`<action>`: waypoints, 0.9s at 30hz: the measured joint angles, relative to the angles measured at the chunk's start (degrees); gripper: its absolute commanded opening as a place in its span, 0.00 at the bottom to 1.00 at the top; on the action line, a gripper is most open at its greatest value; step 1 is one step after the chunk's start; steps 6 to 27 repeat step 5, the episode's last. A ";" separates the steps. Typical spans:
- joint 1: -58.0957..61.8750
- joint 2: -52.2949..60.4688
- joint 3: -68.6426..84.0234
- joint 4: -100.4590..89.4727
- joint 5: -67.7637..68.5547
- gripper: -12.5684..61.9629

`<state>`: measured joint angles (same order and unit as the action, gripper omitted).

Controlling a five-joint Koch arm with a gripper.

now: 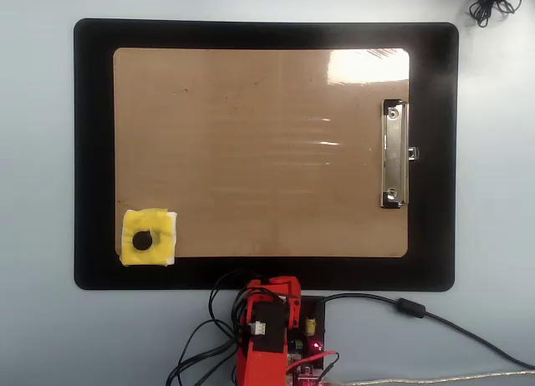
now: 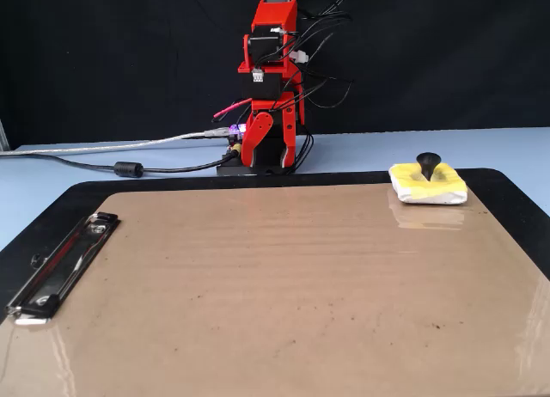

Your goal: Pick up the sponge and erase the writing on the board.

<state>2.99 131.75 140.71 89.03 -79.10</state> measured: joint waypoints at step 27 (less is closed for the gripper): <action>0.00 0.00 0.00 0.00 0.00 0.63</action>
